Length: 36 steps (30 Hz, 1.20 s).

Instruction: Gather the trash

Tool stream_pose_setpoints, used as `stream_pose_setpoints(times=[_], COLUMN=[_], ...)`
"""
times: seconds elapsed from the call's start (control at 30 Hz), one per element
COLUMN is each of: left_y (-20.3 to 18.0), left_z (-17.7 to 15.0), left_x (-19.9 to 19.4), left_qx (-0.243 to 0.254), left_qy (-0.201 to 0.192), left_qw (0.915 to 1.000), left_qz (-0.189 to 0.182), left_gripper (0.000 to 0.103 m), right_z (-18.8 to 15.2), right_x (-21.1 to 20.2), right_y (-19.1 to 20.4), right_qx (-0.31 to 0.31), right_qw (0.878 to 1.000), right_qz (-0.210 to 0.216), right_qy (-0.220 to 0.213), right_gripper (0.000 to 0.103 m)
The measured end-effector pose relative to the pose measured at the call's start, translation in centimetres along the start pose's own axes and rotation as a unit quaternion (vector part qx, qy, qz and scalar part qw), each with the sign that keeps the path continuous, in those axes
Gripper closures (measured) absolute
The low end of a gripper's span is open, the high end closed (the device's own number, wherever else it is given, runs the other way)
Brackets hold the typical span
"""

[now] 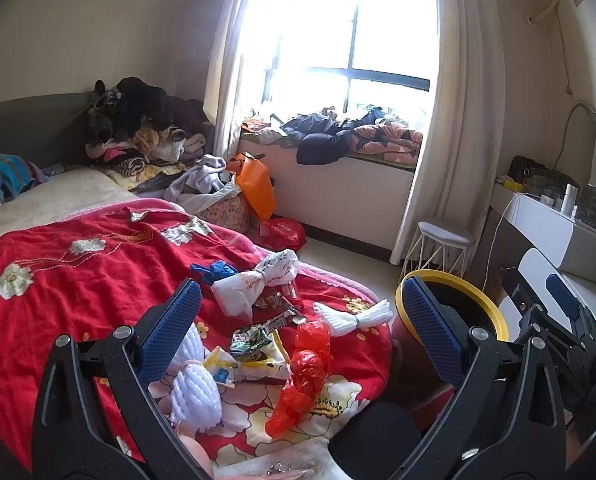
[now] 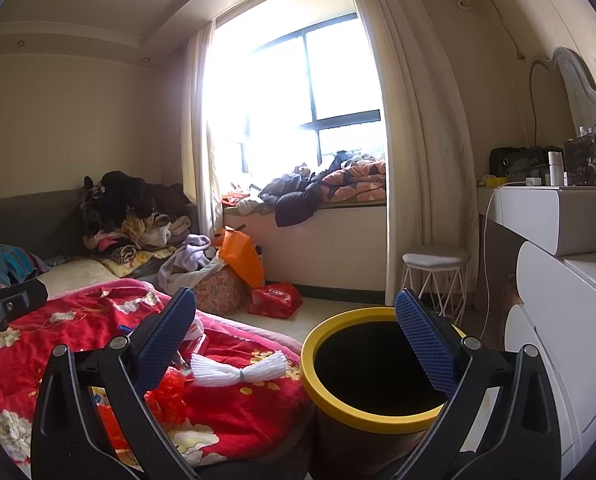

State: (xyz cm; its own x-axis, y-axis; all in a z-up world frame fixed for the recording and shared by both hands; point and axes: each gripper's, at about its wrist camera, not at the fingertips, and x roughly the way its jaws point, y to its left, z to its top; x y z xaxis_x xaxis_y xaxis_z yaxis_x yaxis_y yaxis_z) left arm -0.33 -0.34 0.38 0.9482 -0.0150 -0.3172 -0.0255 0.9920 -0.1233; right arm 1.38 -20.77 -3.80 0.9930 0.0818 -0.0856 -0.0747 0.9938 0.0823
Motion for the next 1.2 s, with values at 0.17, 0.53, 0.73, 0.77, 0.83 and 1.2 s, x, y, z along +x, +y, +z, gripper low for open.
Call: stream_pose_setpoints(times=[0.17, 0.53, 0.73, 0.77, 0.83, 1.2], left_y=[-0.01, 0.16, 0.17, 0.17, 0.23, 0.7], left_z=[-0.07, -0.34, -0.32, -0.33, -0.45, -0.96], left_x=[-0.02, 0.05, 0.07, 0.06, 0.07, 0.24], left_qx=[0.0, 0.001, 0.001, 0.001, 0.001, -0.001], left_qy=[0.0, 0.001, 0.002, 0.002, 0.002, 0.008], left_qw=[1.0, 1.0, 1.0, 1.0, 1.0, 1.0], left_qz=[0.0, 0.001, 0.001, 0.001, 0.001, 0.005], left_gripper=[0.01, 0.01, 0.01, 0.01, 0.01, 0.01], right_z=[0.09, 0.05, 0.05, 0.0, -0.01, -0.34], right_x=[-0.07, -0.19, -0.32, -0.28, -0.25, -0.09], right_y=[0.09, 0.21, 0.31, 0.28, 0.26, 0.69], right_qx=[-0.001, 0.0, 0.001, 0.0, 0.001, 0.0], right_qw=[1.0, 1.0, 1.0, 1.0, 1.0, 1.0], right_qz=[0.001, 0.001, 0.001, 0.001, 0.001, 0.011], right_qy=[0.0, 0.001, 0.002, 0.001, 0.001, 0.012], right_gripper=[0.006, 0.006, 0.006, 0.006, 0.006, 0.006])
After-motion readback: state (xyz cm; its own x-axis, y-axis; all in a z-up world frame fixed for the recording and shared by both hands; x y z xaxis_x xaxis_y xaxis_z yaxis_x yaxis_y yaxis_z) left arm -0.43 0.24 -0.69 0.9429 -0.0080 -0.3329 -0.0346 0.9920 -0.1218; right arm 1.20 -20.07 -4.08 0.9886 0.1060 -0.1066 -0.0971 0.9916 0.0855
